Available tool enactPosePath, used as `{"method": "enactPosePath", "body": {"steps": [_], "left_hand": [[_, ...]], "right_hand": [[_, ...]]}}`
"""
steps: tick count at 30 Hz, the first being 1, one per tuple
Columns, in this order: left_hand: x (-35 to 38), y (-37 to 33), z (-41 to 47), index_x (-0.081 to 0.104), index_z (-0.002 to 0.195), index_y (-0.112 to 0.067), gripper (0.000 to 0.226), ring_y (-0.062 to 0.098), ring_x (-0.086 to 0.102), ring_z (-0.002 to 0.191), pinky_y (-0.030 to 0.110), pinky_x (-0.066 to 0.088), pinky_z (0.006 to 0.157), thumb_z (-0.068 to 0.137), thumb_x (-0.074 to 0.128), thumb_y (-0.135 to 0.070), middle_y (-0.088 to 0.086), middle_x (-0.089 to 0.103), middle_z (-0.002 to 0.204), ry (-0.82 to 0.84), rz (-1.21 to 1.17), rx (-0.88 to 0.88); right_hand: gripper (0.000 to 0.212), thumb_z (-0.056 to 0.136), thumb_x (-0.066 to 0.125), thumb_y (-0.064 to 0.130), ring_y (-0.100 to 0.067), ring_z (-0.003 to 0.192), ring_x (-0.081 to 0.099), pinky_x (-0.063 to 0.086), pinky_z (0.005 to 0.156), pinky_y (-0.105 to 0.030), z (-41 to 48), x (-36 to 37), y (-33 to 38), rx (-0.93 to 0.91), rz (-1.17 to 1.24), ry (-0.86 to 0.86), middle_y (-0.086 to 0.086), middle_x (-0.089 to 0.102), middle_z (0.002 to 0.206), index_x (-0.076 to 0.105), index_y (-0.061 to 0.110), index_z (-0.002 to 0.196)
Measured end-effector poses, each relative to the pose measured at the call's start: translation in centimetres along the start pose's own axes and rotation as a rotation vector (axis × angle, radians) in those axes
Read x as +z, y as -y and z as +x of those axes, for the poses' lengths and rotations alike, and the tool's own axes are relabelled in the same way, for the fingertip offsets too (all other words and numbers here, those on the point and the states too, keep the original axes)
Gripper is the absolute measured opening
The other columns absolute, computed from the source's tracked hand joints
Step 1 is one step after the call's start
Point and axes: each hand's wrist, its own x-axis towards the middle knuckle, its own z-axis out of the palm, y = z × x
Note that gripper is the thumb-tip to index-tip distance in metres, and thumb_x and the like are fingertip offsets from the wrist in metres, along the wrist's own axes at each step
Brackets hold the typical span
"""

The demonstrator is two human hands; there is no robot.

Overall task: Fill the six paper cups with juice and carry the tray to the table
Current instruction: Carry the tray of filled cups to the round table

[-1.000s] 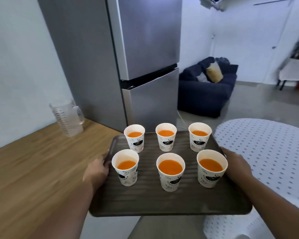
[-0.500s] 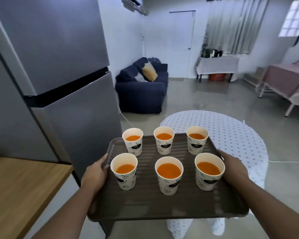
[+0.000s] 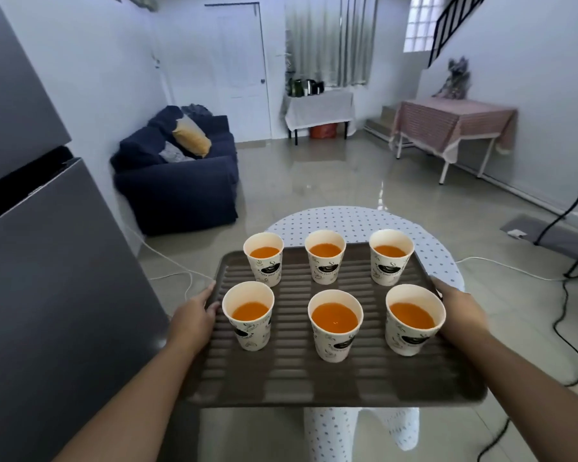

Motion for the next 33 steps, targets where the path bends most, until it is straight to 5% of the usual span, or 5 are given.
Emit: {"method": "enactPosePath", "body": {"steps": [15,28,33], "left_hand": [[10.9,-9.0,17.5,0.038,0.143,-0.032,0.050,0.032,0.054,0.121,0.039,0.045,0.092,0.095,0.051,-0.026,0.012,0.054,0.138,0.059,0.000,0.042],[21.6,-12.3,31.7,0.033,0.145,-0.035,0.048,0.032,0.059,0.108,0.040,0.048,0.085,0.098,0.044,-0.030,0.016,0.060,0.128,0.118,0.050,0.025],[26.8,-11.3,37.3,0.028,0.145,-0.040,0.049,0.024,0.062,0.087,0.040,0.054,0.080,0.098,0.043,-0.037,0.013,0.068,0.114,0.135,0.064,0.008]], "right_hand": [[0.044,0.097,0.041,0.034,-0.036,0.101,0.060,0.042,0.072,-0.033,20.1,2.7,-2.8,0.089,0.021,-0.043,-0.016,0.067,0.111,0.043,0.031,0.141],[0.045,0.098,0.038,0.037,-0.036,0.101,0.060,0.046,0.076,-0.037,34.0,9.5,-3.6,0.177,-0.011,-0.016,-0.014,0.068,0.113,0.036,0.036,0.143],[0.046,0.099,0.035,0.038,-0.036,0.097,0.061,0.047,0.076,-0.039,38.7,13.0,-4.2,0.226,-0.036,-0.011,-0.015,0.069,0.109,0.034,0.035,0.145]]}}
